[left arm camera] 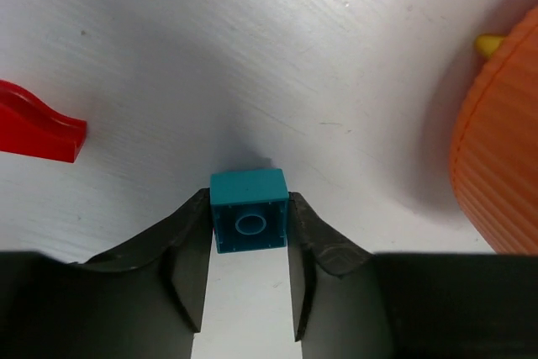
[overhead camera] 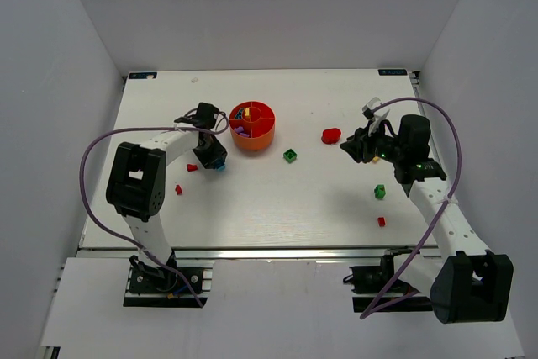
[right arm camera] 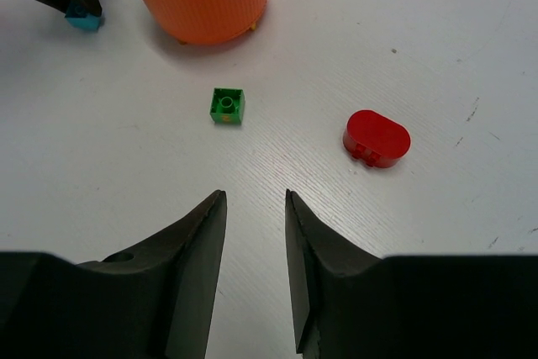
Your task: Sort the legos into containers by color
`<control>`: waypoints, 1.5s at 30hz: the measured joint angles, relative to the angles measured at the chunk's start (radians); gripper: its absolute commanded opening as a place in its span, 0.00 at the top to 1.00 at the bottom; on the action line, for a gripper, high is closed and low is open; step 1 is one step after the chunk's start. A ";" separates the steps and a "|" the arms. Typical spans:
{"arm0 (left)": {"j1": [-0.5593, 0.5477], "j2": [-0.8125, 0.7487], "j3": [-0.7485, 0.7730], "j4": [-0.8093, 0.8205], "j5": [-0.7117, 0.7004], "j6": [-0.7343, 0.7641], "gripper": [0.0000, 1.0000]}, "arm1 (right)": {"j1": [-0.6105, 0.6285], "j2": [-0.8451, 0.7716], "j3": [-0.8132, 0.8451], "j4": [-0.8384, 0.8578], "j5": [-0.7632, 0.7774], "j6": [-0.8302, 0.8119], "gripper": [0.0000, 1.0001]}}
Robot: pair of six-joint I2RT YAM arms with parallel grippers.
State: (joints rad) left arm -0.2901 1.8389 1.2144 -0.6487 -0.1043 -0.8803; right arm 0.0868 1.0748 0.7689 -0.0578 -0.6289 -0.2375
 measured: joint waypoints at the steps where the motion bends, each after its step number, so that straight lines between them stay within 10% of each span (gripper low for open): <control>1: 0.000 0.000 0.005 0.000 0.000 0.003 0.64 | -0.002 0.000 0.000 0.000 -0.002 0.000 0.60; 8: 0.000 -0.005 0.012 0.005 0.034 0.080 1.00 | -0.016 -0.001 0.000 0.000 -0.014 0.003 0.62; 19: 0.016 -0.357 -0.076 0.376 0.240 0.503 1.00 | -0.031 -0.003 0.000 0.000 -0.039 0.006 0.64; 30: 0.034 -0.040 0.209 0.496 0.431 0.748 0.97 | -0.047 -0.013 0.000 0.000 -0.056 0.014 0.65; 45: 0.061 0.050 0.286 0.500 0.465 0.710 0.83 | -0.055 -0.014 0.000 0.000 -0.067 0.014 0.65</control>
State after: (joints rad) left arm -0.2295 1.8885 1.5005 -0.1486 0.3603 -0.1699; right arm 0.0319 1.0611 0.7689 -0.0574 -0.6960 -0.2234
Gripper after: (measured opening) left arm 0.464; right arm 0.351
